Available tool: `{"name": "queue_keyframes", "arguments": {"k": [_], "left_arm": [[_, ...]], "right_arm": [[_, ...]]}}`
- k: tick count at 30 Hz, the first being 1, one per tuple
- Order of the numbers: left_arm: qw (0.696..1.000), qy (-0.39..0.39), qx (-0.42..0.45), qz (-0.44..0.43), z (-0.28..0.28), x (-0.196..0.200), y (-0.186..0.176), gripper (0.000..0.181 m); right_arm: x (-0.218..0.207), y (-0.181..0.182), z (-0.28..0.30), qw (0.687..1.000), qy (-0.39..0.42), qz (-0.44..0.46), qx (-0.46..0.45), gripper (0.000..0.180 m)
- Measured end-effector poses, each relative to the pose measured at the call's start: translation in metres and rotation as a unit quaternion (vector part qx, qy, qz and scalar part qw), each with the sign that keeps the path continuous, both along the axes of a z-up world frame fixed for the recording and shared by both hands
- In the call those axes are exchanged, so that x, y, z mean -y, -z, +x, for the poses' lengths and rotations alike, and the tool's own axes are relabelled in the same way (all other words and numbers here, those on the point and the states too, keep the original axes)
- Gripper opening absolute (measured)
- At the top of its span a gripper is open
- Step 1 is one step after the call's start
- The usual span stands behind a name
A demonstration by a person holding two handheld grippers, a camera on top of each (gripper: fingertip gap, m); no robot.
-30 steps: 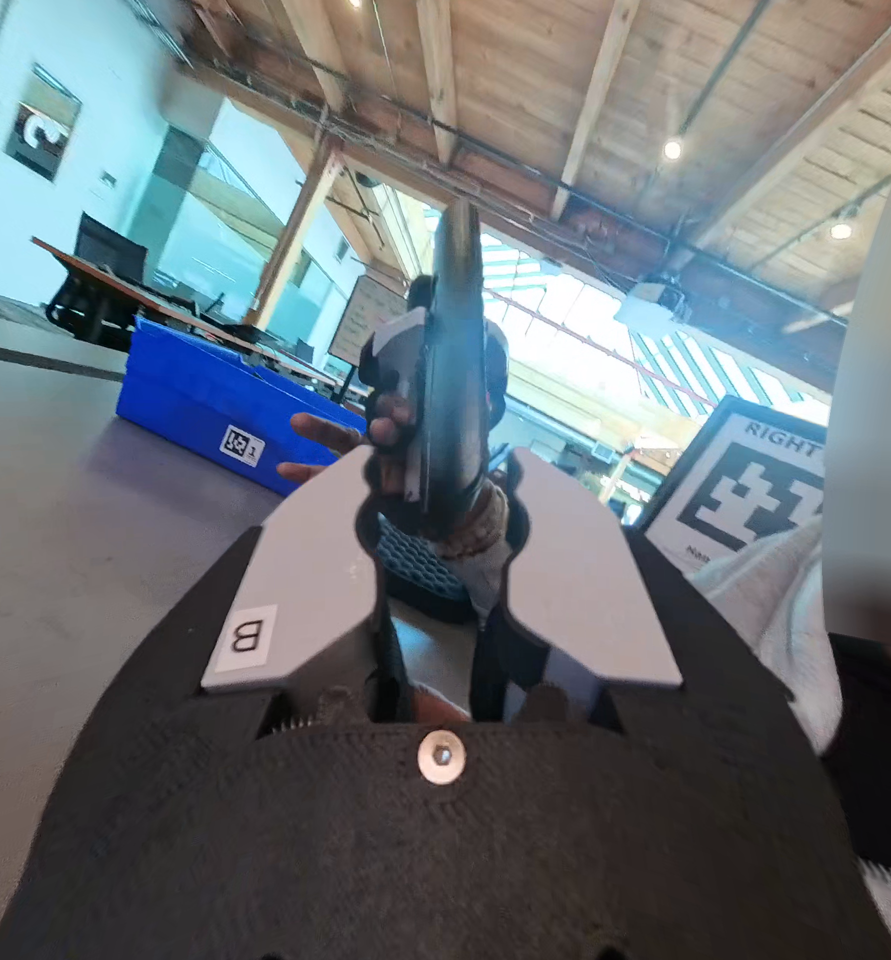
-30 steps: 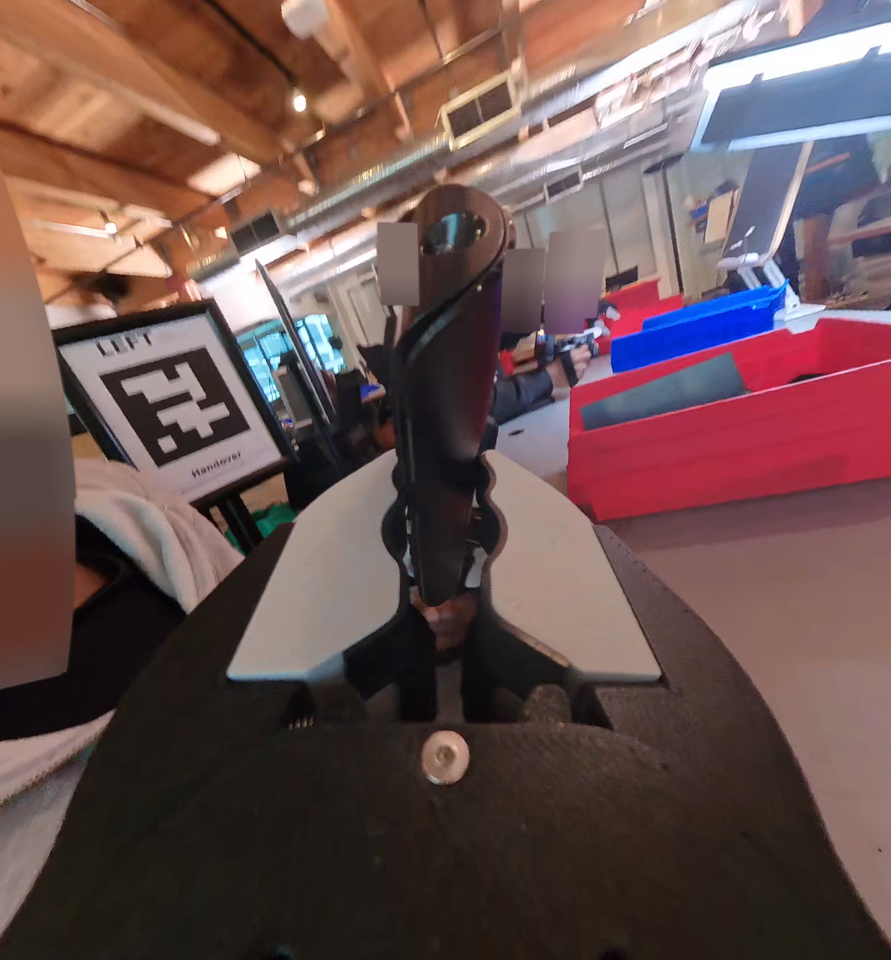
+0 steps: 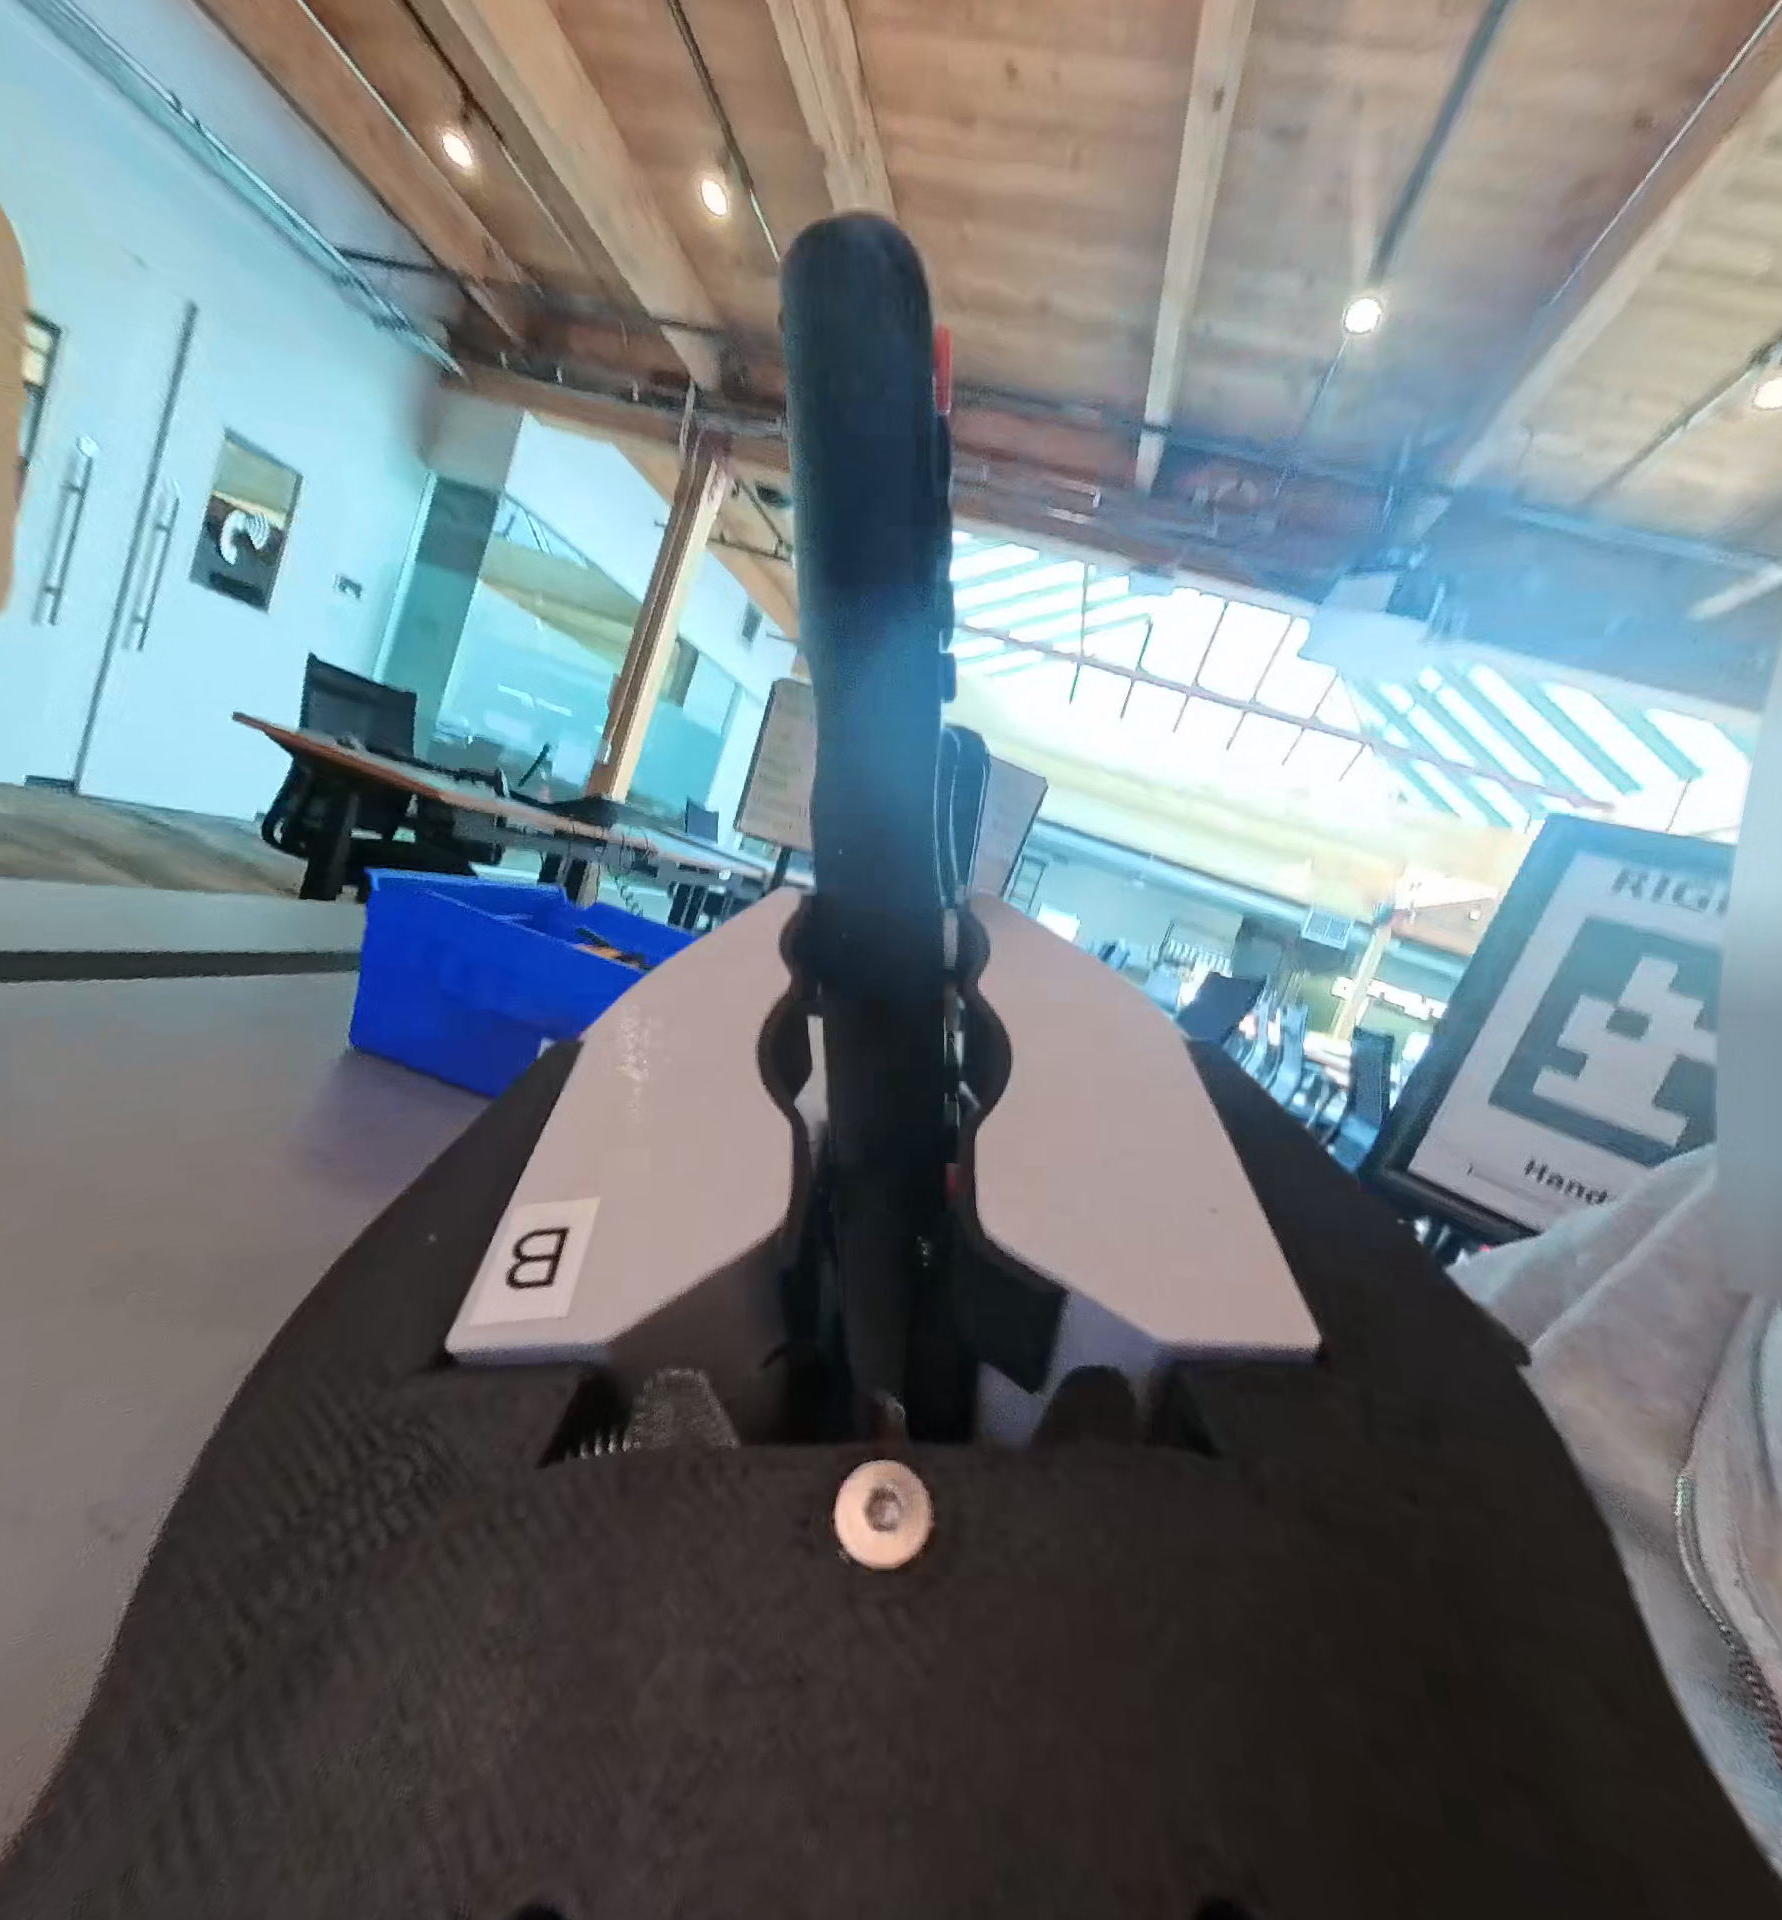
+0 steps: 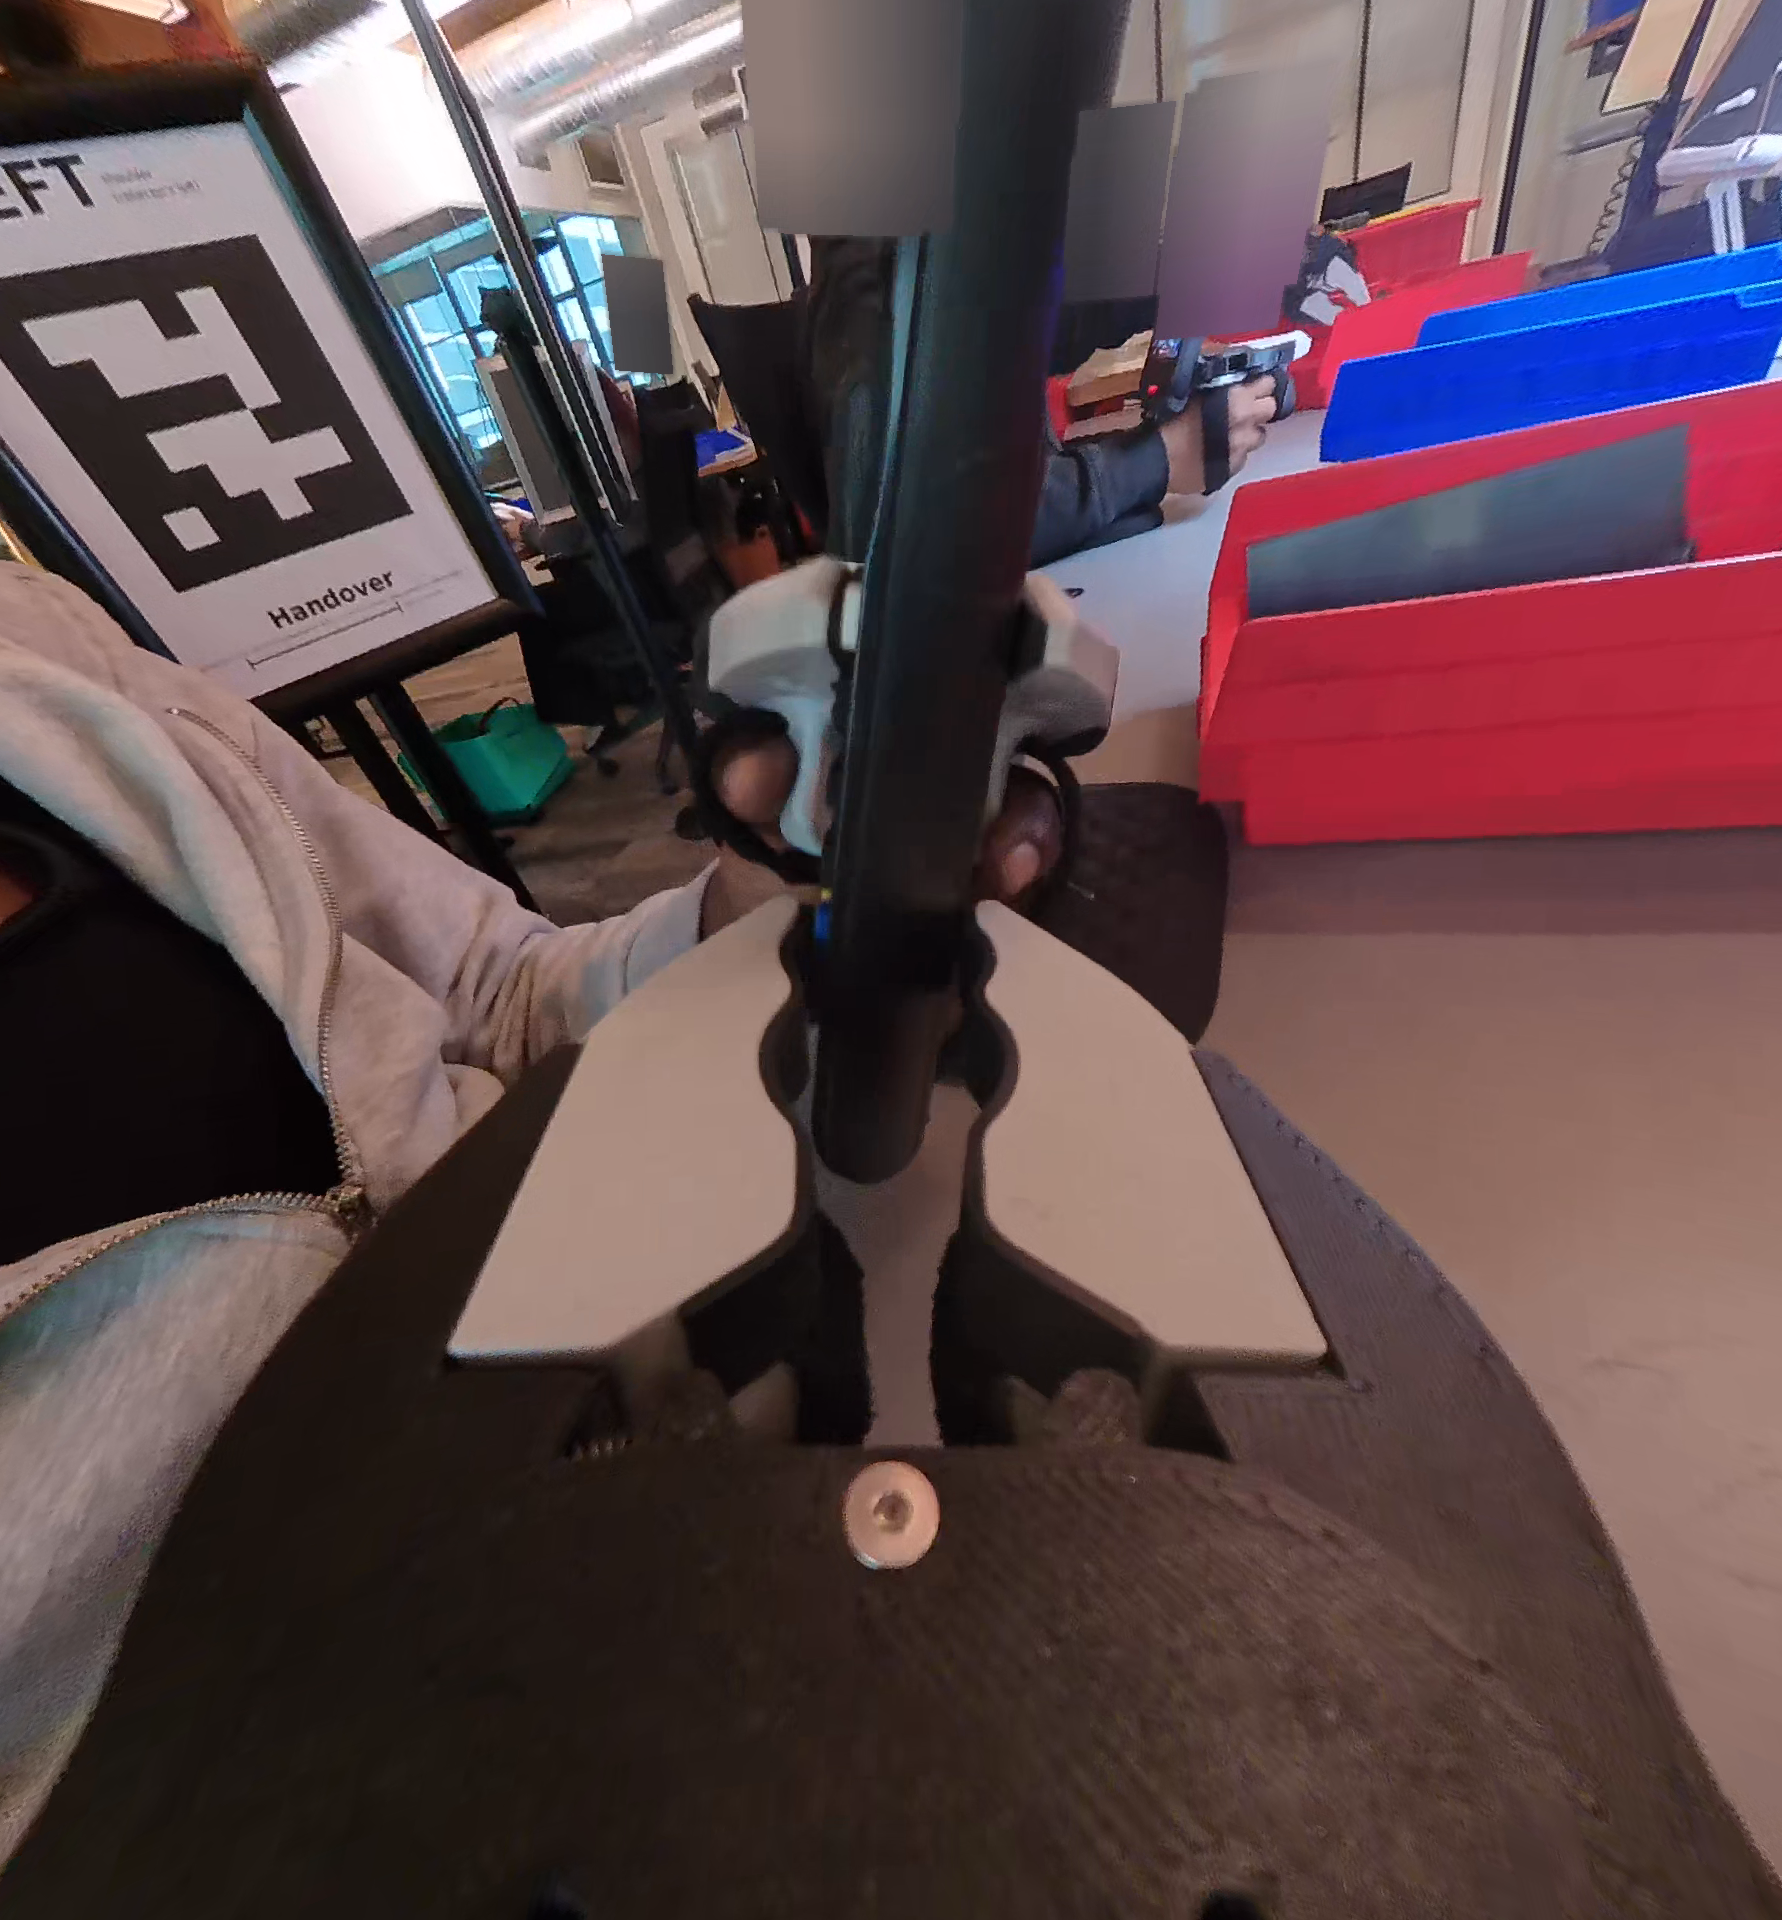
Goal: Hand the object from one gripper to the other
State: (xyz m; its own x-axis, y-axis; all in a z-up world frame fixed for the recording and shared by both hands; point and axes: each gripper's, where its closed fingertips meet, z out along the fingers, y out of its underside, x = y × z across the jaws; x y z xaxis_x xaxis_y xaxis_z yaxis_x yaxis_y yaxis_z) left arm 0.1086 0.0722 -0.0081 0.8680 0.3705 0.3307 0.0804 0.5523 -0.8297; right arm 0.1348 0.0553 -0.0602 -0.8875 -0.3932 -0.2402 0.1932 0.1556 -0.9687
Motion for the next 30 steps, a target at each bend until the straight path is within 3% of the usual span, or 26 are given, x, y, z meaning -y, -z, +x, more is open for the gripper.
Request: {"name": "queue_keyframes", "arguments": {"k": [3,6,8,12,13,14,15,18,20,22,26,30], "left_arm": [[1.000,0.010,-0.001,-0.013,0.003,0.000,0.002,0.025],[1.000,0.011,-0.003,0.006,0.003,0.011,-0.010,0.048],[1.000,0.026,-0.016,-0.006,0.009,0.013,-0.015,0.023],[0.998,-0.016,-0.030,0.047,0.009,0.029,-0.029,0.021],[0.997,-0.022,-0.034,0.064,0.009,0.034,-0.032,0.021],[0.996,-0.026,-0.036,0.081,0.010,0.039,-0.035,0.024],[0.994,-0.023,-0.035,0.097,0.010,0.041,-0.037,0.024],[0.994,-0.014,-0.028,0.106,0.011,0.041,-0.035,0.024],[0.993,-0.015,-0.029,0.111,0.013,0.046,-0.036,0.034],[0.994,-0.016,-0.027,0.107,0.014,0.050,-0.035,0.025],[0.980,-0.070,-0.046,0.182,0.012,0.064,-0.046,0.024],[0.942,-0.137,-0.082,0.296,0.012,0.084,-0.056,0.024]], "right_arm": [[-0.002,0.004,0.000,1.000,-0.003,0.022,-0.004,0.025],[-0.006,0.014,0.005,0.998,-0.021,0.055,-0.028,0.024],[-0.005,0.020,0.008,0.996,-0.026,0.074,-0.039,0.025],[-0.003,0.001,-0.004,1.000,0.008,0.012,-0.014,0.027],[-0.005,-0.005,-0.007,1.000,0.014,-0.007,-0.007,0.038],[-0.007,-0.008,-0.008,1.000,0.013,-0.016,-0.003,0.037],[-0.009,-0.009,-0.008,1.000,0.007,-0.020,-0.003,0.022],[-0.014,-0.011,-0.009,1.000,0.000,-0.018,-0.010,0.021],[-0.017,-0.011,-0.010,1.000,-0.003,-0.009,-0.010,0.021],[-0.021,-0.014,-0.013,1.000,0.000,-0.011,-0.009,0.021],[-0.024,-0.041,-0.027,0.993,0.032,-0.101,0.042,0.020],[-0.023,-0.065,-0.052,0.945,0.084,-0.248,0.197,0.075]]}}
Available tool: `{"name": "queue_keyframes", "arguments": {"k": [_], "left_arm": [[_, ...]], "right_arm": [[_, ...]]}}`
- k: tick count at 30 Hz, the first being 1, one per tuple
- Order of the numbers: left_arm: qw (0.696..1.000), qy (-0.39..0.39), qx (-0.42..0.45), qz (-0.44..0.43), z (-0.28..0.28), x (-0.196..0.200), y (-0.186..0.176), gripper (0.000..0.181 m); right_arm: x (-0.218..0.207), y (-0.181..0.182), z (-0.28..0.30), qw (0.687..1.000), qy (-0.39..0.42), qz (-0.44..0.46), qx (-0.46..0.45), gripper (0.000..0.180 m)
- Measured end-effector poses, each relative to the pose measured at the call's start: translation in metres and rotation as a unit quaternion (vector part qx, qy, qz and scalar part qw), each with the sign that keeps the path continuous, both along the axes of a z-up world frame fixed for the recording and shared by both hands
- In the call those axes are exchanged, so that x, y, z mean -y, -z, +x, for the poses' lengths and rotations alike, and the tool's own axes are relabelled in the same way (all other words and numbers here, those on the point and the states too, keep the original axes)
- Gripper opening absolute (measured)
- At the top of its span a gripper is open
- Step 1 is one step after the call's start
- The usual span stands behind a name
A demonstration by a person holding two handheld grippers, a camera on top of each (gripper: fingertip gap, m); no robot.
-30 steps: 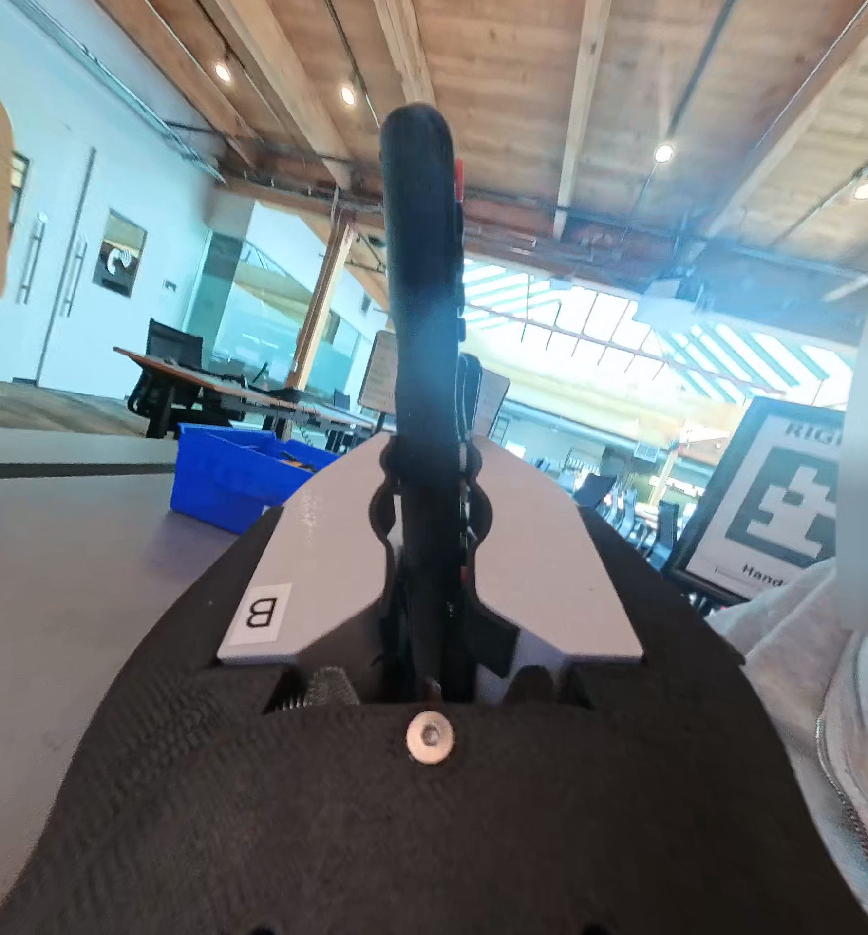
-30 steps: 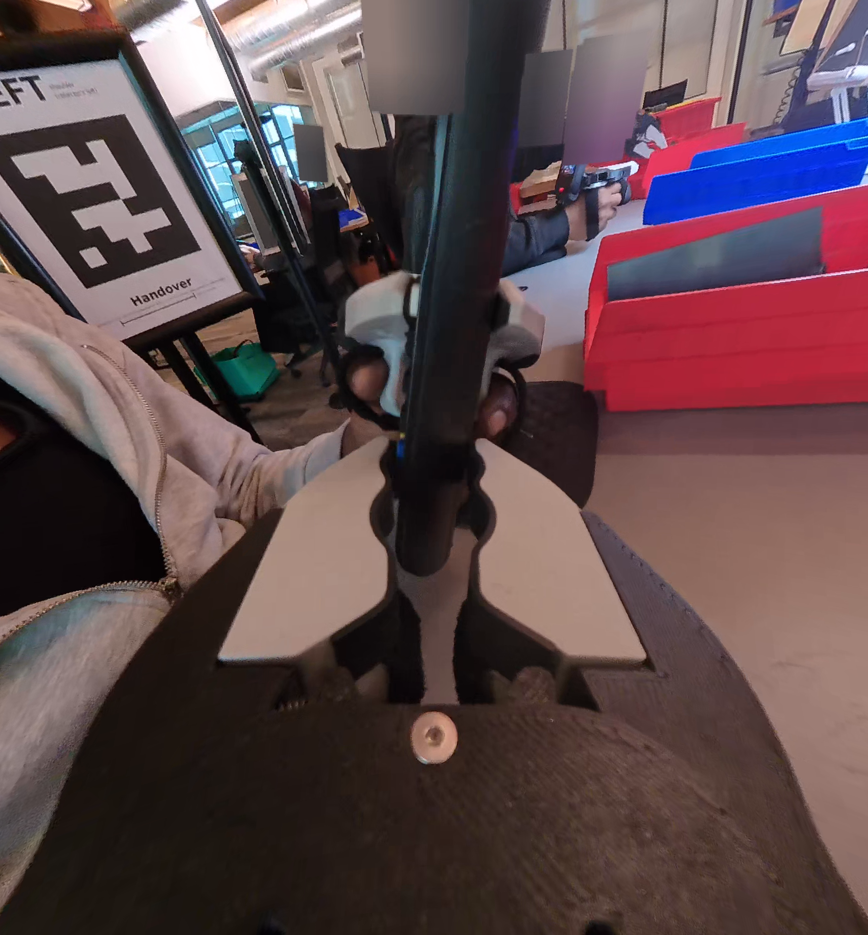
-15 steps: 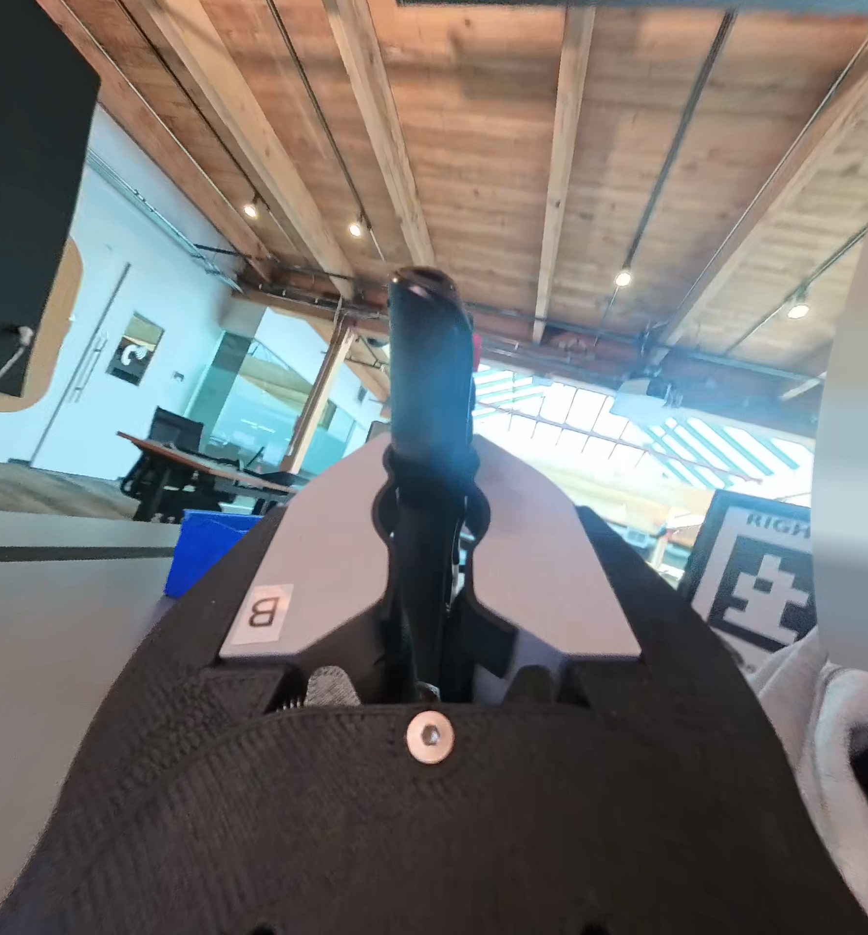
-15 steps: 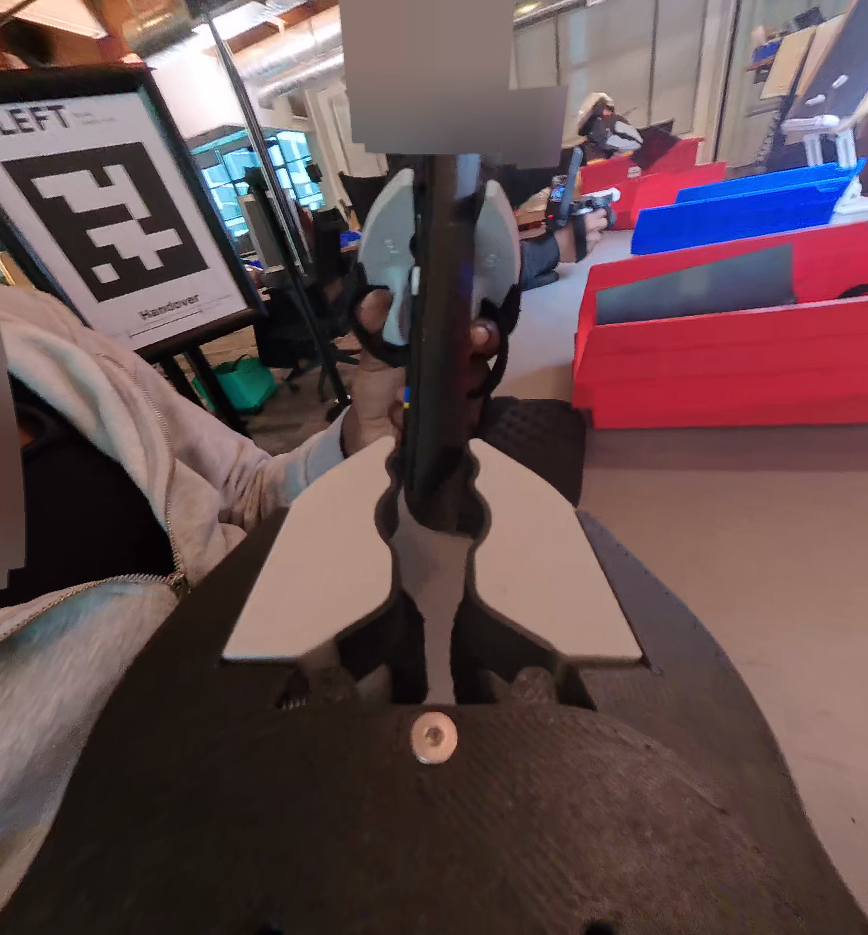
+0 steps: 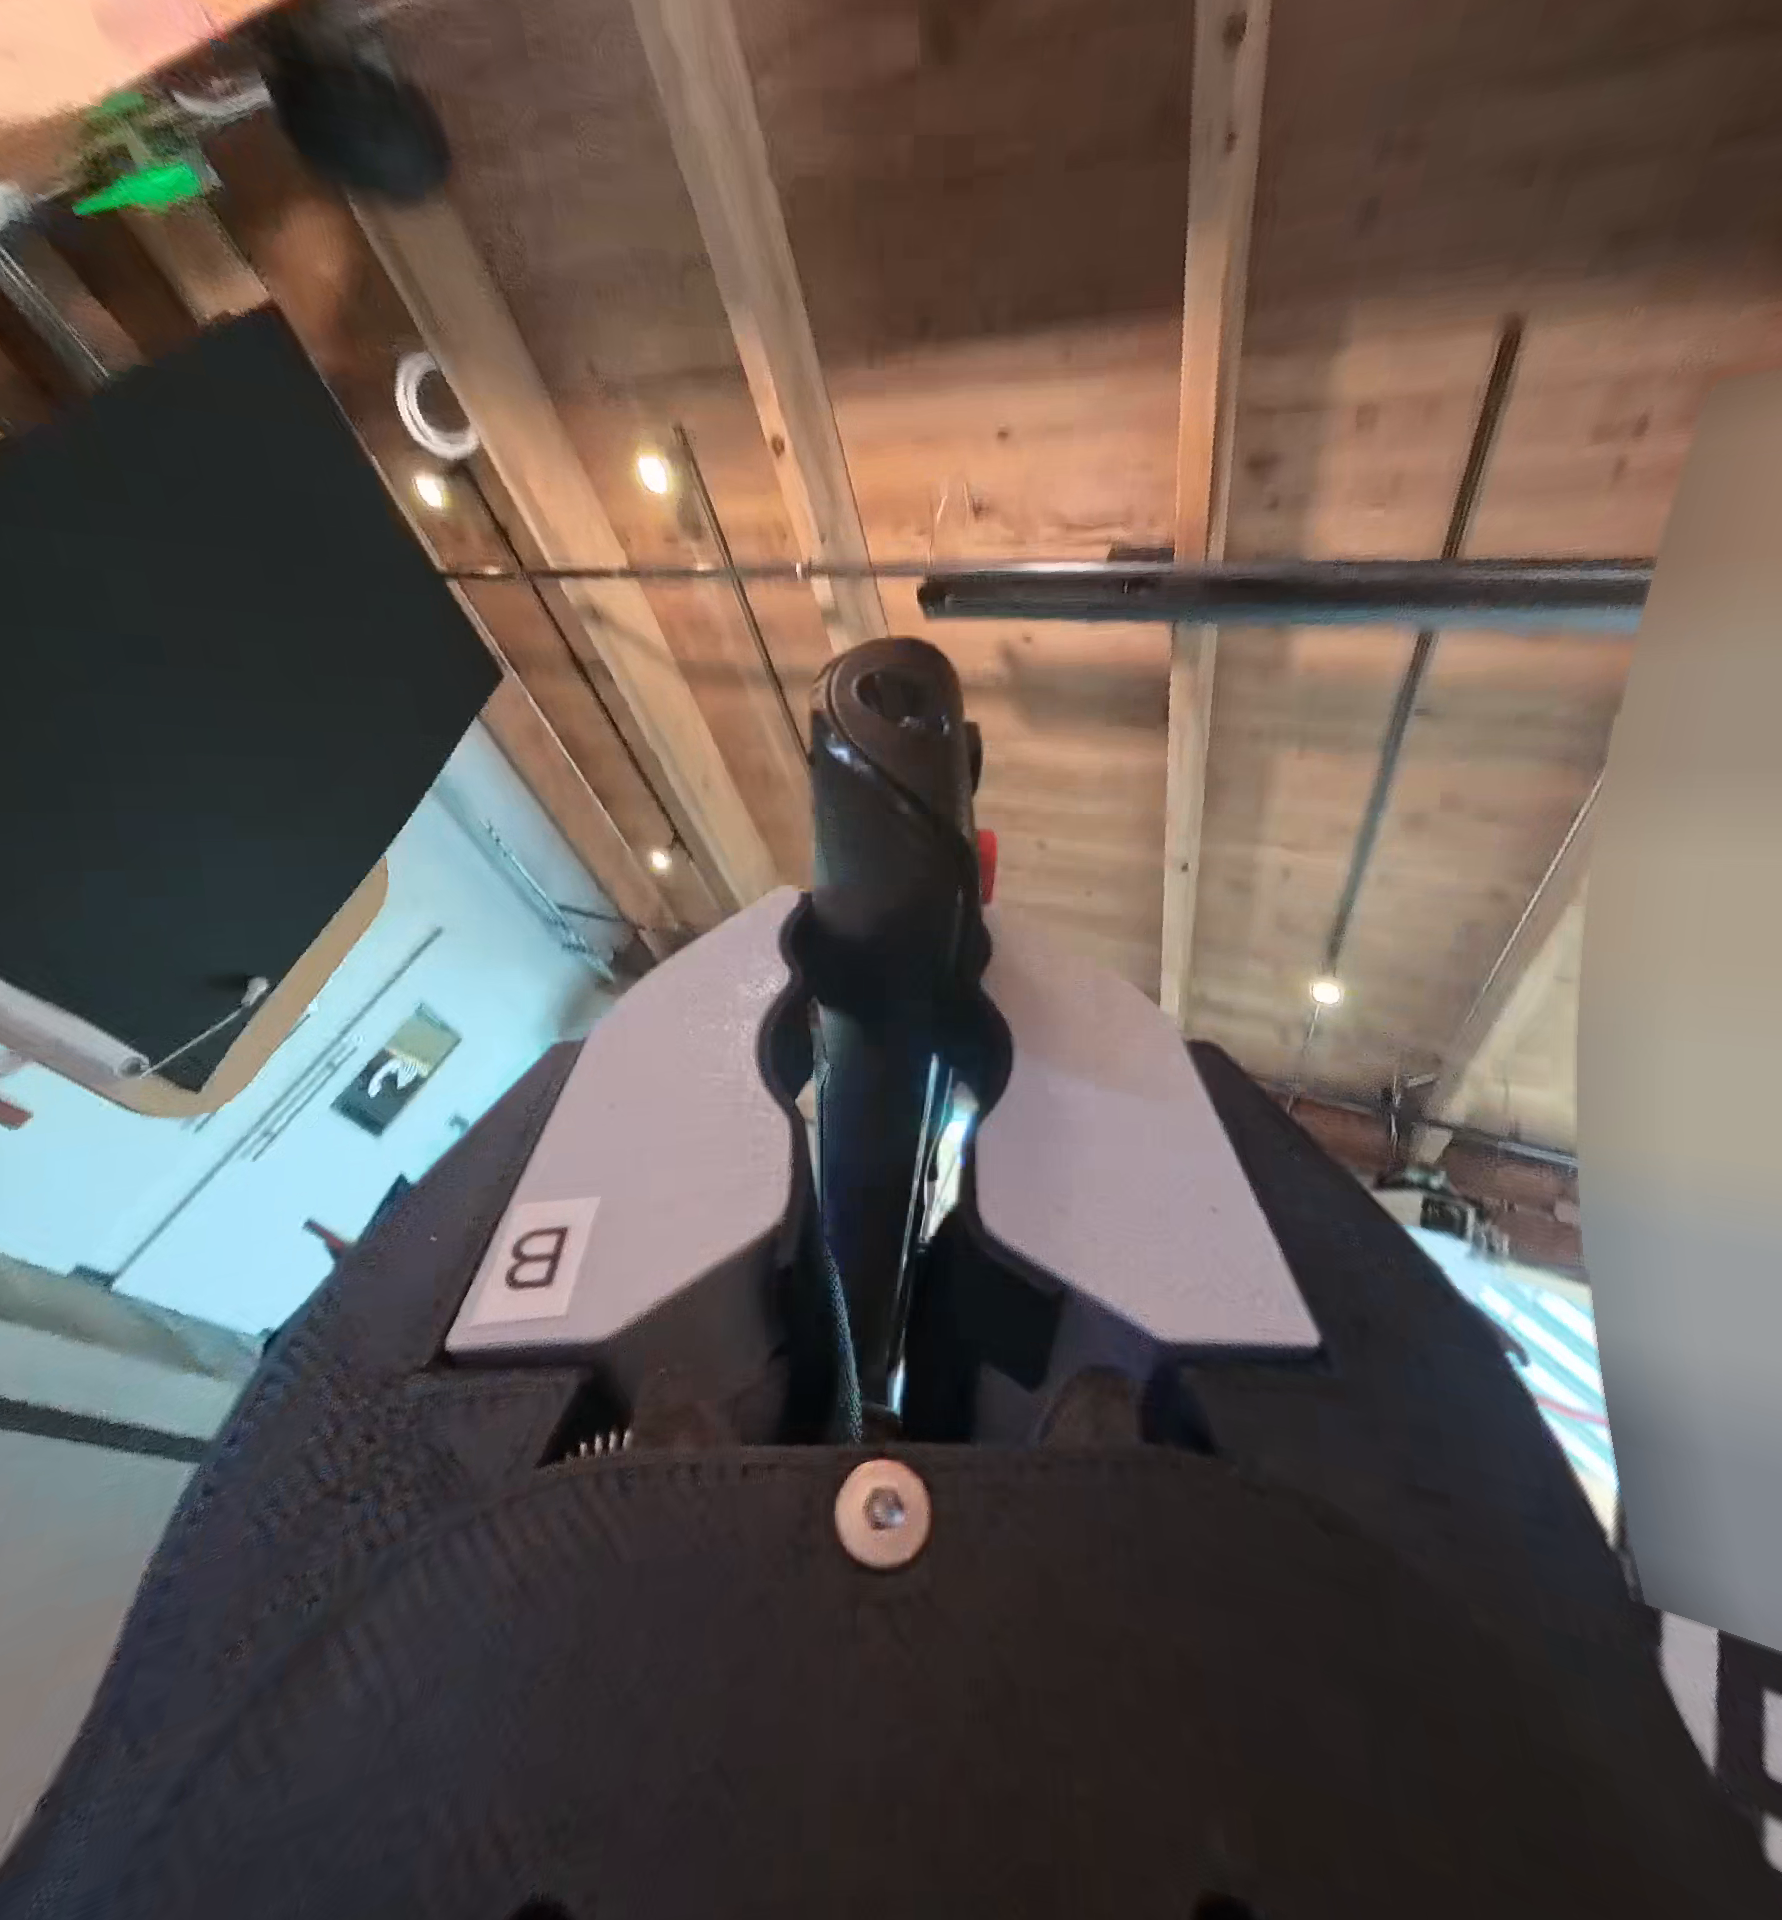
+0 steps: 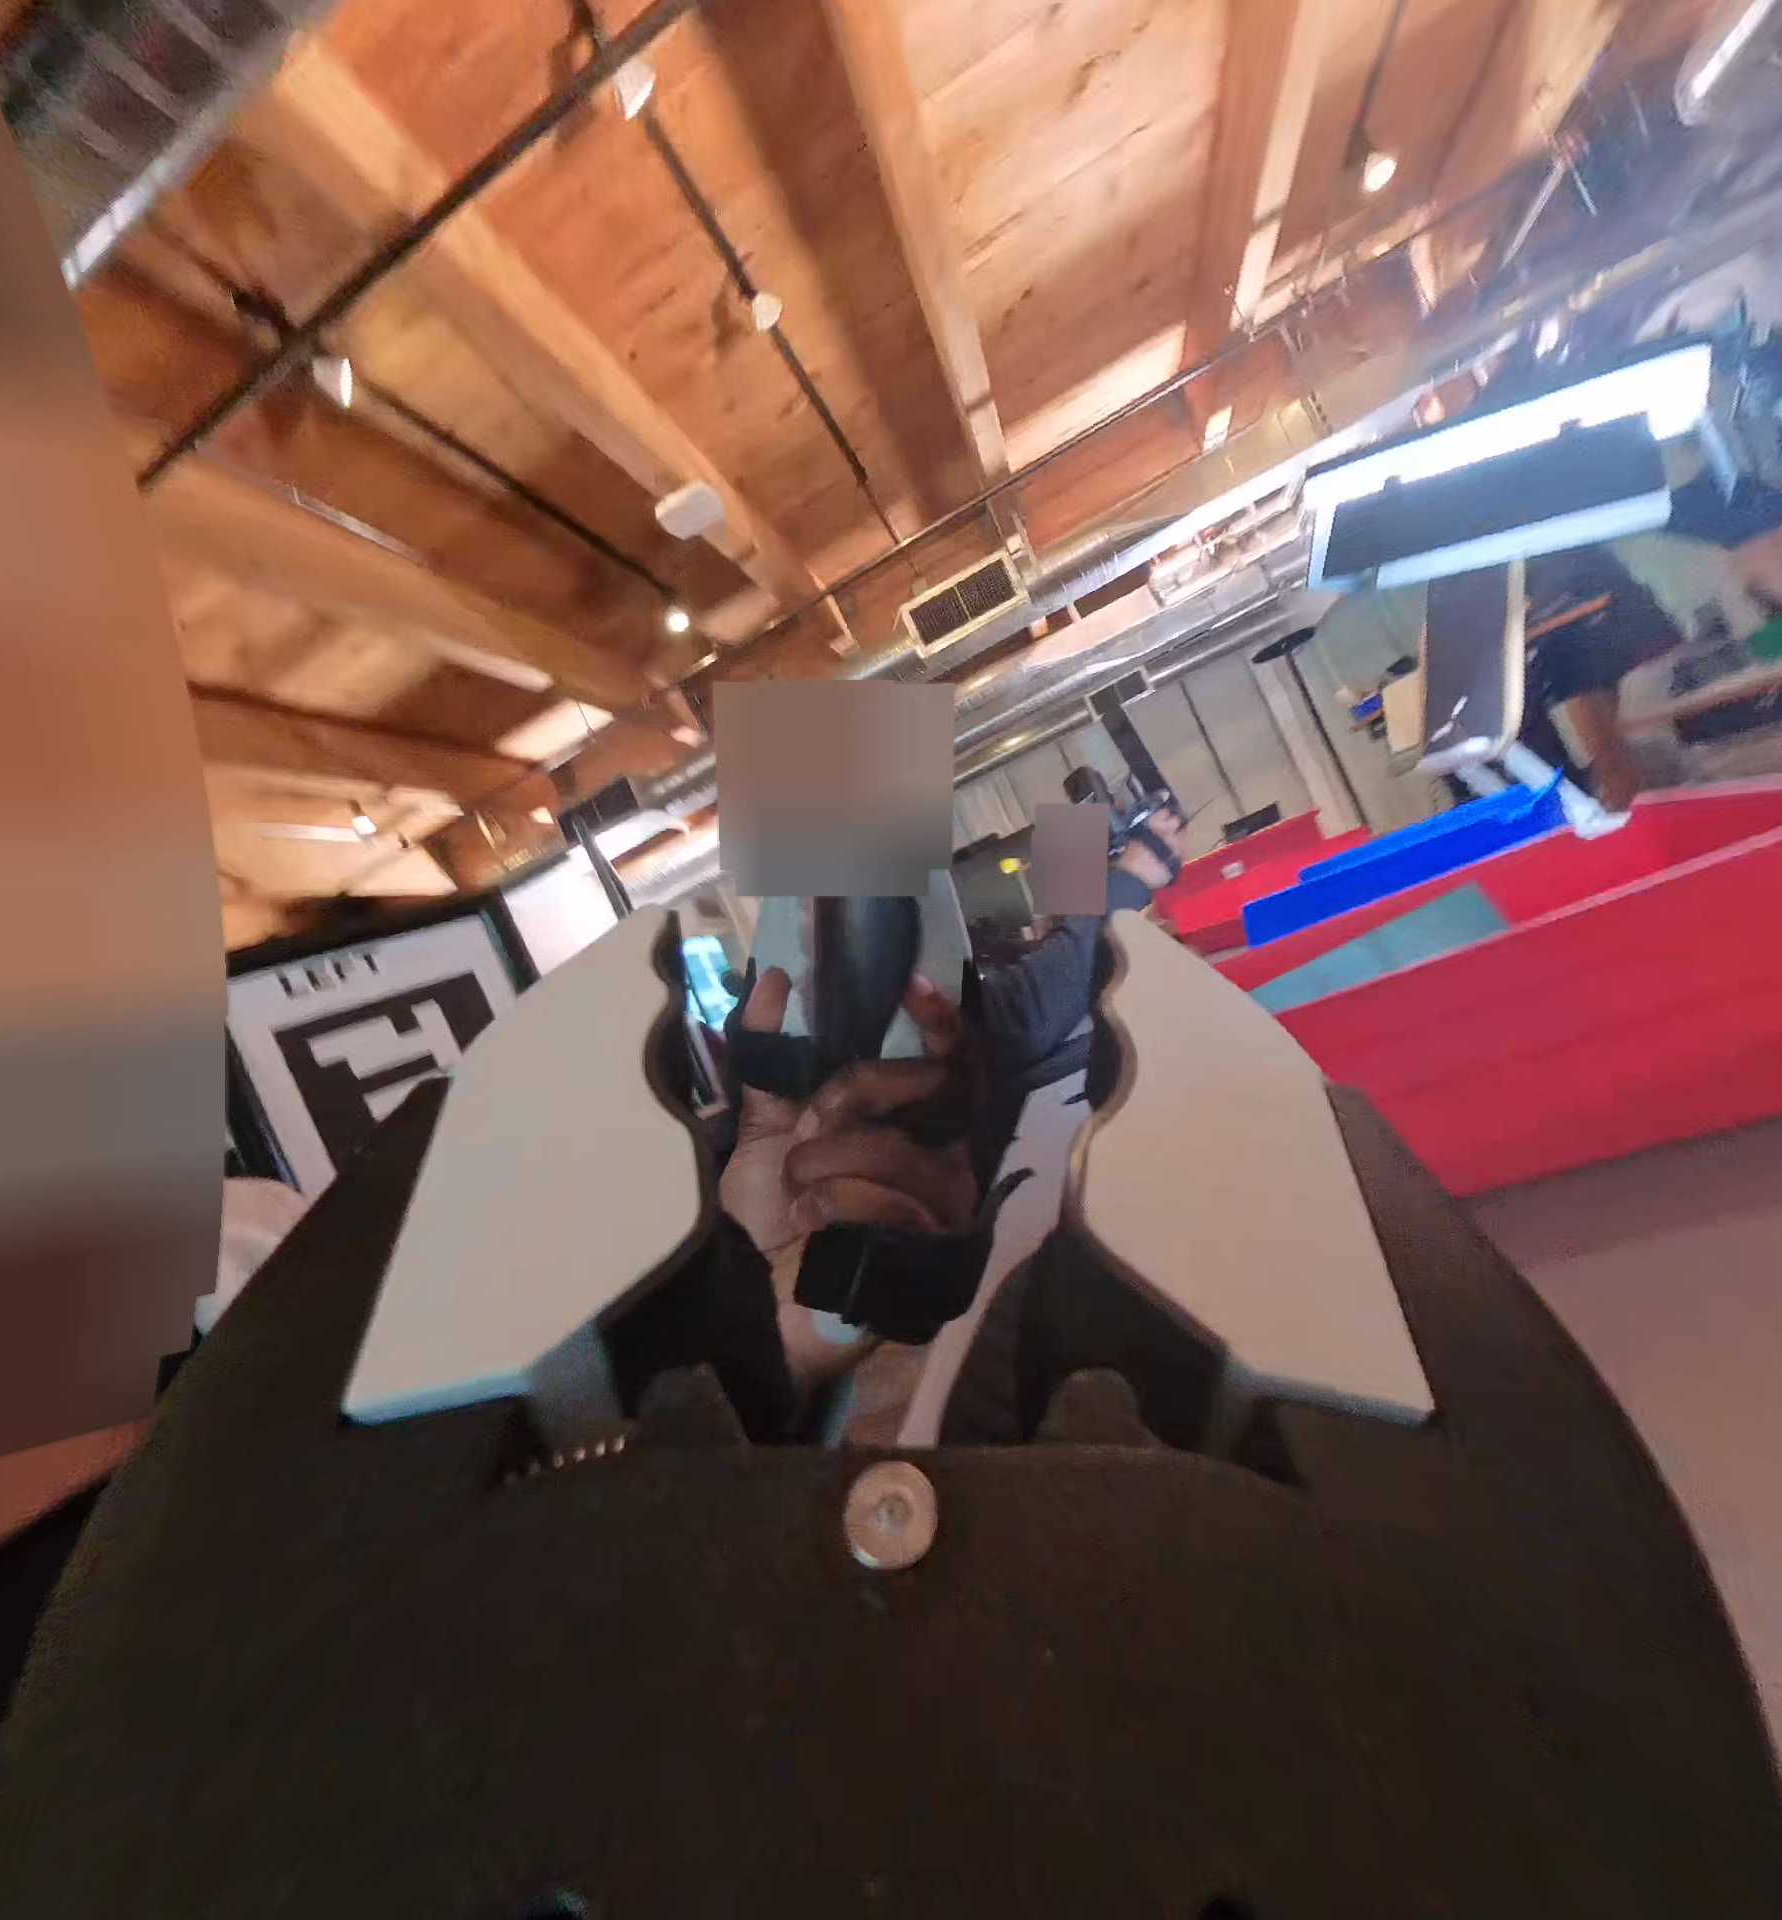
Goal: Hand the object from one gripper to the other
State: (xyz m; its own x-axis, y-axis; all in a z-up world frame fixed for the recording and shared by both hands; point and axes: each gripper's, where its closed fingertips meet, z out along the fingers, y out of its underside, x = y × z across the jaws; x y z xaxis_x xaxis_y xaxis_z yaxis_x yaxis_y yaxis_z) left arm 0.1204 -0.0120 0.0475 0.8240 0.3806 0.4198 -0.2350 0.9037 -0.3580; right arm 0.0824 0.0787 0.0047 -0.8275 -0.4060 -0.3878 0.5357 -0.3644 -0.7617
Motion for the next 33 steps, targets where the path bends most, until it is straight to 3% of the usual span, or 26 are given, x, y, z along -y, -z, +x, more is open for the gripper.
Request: {"name": "queue_keyframes", "arguments": {"k": [3,4,6,11,12,16,18,19,22,25,28,32,33], "left_arm": [[1.000,-0.001,-0.005,0.004,-0.002,-0.016,0.000,0.024],[1.000,0.002,-0.002,-0.004,-0.004,-0.023,0.001,0.025],[1.000,0.006,0.007,-0.024,-0.006,-0.036,0.006,0.025],[0.994,0.065,0.015,-0.090,-0.003,-0.047,0.022,0.035],[0.991,0.078,0.019,-0.106,-0.002,-0.047,0.026,0.028],[0.994,0.043,0.021,-0.099,-0.001,-0.045,0.030,0.025],[0.996,0.033,0.017,-0.076,-0.001,-0.050,0.032,0.025],[0.996,0.037,0.020,-0.076,-0.003,-0.057,0.035,0.025],[0.992,0.067,0.032,-0.104,-0.004,-0.071,0.044,0.026],[0.977,0.119,0.042,-0.170,-0.001,-0.079,0.052,0.046],[0.934,0.207,0.093,-0.275,0.001,-0.086,0.074,0.061],[0.889,0.267,0.108,-0.355,0.014,-0.093,0.087,0.059],[0.874,0.267,0.113,-0.390,0.016,-0.098,0.096,0.047]], "right_arm": [[0.020,0.014,0.014,0.997,-0.055,0.022,0.046,0.078],[0.023,0.014,0.021,0.996,-0.072,0.020,0.047,0.068],[0.018,0.006,0.025,0.996,-0.073,-0.016,0.039,0.024],[0.004,0.002,0.018,0.999,-0.042,0.002,-0.013,0.021],[0.002,0.001,0.016,0.999,-0.037,0.006,-0.020,0.021],[0.003,-0.004,0.015,0.999,-0.013,0.001,-0.031,0.023],[0.000,-0.015,0.012,0.997,0.019,-0.071,-0.005,0.041],[-0.003,-0.019,0.010,0.995,0.034,-0.096,0.003,0.026],[-0.010,-0.021,0.005,0.997,0.031,-0.073,-0.007,0.025],[-0.022,-0.024,-0.001,0.999,0.013,-0.034,-0.023,0.025],[-0.027,-0.023,0.001,0.999,-0.023,0.016,-0.037,0.025],[-0.018,-0.007,0.015,0.990,-0.044,0.099,-0.091,0.025],[-0.015,-0.003,0.018,0.987,-0.042,0.113,-0.105,0.025]]}}
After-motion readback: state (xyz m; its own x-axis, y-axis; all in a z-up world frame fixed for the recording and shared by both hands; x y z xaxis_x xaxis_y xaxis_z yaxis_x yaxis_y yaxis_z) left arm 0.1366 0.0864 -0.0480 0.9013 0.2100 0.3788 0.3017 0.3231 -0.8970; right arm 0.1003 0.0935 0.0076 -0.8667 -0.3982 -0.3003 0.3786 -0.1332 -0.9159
